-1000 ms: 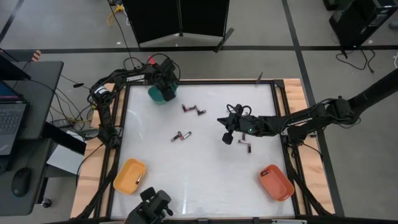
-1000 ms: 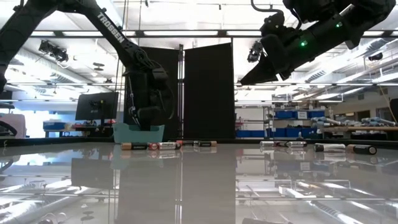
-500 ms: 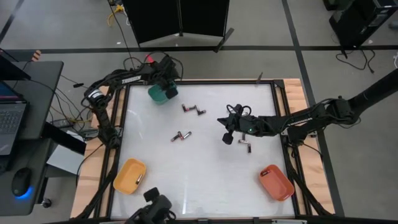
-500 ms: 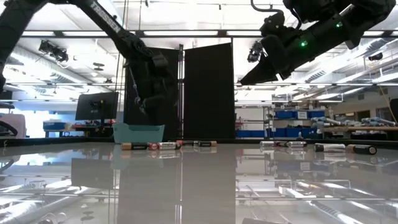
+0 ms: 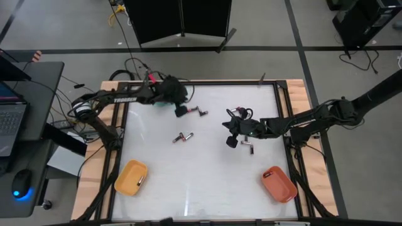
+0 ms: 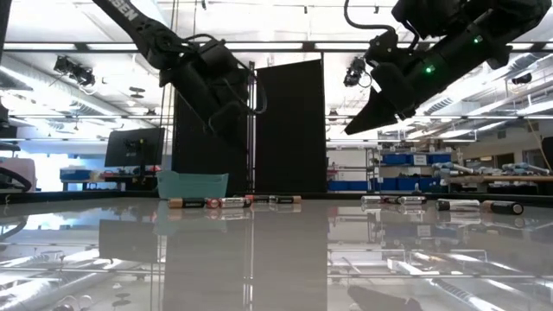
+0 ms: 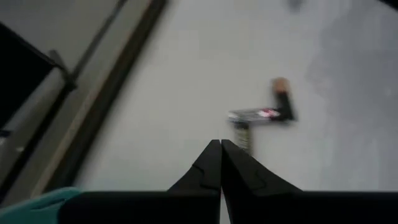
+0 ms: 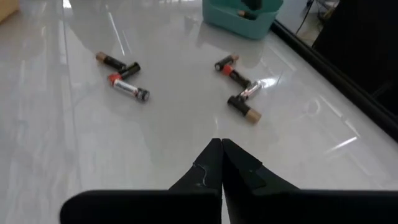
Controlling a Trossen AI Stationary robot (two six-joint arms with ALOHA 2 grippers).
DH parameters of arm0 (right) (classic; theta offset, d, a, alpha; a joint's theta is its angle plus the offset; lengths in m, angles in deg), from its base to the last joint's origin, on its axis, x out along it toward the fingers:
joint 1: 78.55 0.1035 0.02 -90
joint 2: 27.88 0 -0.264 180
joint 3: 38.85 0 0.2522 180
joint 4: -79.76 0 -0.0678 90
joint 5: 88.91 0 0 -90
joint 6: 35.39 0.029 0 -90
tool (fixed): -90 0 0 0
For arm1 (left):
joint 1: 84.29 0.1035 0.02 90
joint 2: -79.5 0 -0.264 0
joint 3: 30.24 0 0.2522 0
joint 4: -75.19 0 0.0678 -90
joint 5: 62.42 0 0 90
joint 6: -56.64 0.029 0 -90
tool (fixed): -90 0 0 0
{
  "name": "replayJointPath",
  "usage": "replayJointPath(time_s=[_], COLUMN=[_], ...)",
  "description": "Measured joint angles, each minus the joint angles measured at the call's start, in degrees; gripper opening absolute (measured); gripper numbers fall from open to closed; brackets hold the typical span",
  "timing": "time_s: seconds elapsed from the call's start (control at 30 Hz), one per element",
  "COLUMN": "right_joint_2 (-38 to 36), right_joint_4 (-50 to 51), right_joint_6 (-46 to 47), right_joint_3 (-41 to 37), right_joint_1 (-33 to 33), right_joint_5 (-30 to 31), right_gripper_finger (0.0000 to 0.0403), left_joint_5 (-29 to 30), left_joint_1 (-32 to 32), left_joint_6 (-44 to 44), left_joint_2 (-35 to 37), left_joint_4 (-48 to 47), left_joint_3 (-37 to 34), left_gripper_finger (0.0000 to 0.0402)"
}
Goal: Sort batteries
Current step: Put the red battery into the orange bin
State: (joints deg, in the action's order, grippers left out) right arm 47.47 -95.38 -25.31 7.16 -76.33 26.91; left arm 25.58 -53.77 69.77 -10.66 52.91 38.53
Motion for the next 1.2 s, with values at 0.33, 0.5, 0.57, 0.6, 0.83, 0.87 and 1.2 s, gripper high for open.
replayJointPath(time_s=[0.33, 0.5, 0.57, 0.6, 0.83, 0.87, 1.2], right_joint_2=[0.0, 0.0, 0.0, 0.0, 0.0, 0.0, 0.0], right_joint_4=[-0.1, -0.2, -0.2, -0.2, -0.4, -0.4, -0.4], right_joint_6=[0.9, 0.9, 0.9, 0.9, 0.9, 0.9, 0.9], right_joint_3=[0.0, 0.0, 0.0, 0.0, 0.0, 0.0, 0.0], right_joint_1=[0.4, 0.4, 0.4, 0.4, 0.4, 0.4, 0.4], right_joint_5=[0.0, 0.0, 0.0, 0.0, 0.0, 0.0, -0.2], right_gripper_finger=[0.0022, 0.0011, 0.0014, 0.0017, 0.0020, 0.0018, 0.0023], left_joint_5=[0.1, 0.3, 0.3, 0.0, -3.5, -3.5, -3.5], left_joint_1=[-4.8, -4.3, -4.3, -4.3, -4.8, -4.8, -4.0], left_joint_6=[-4.5, -4.6, -4.5, -4.2, -3.0, -3.0, -2.5], left_joint_2=[-0.2, -0.2, -0.2, -0.2, -3.7, -4.6, -11.5], left_joint_4=[2.0, 1.2, 0.9, 0.8, 3.5, 3.9, 5.8], left_joint_3=[-0.7, -0.7, -0.7, -0.7, -0.7, -0.7, 1.9], left_gripper_finger=[0.0011, 0.0040, 0.0056, 0.0064, 0.0115, 0.0120, 0.0145])
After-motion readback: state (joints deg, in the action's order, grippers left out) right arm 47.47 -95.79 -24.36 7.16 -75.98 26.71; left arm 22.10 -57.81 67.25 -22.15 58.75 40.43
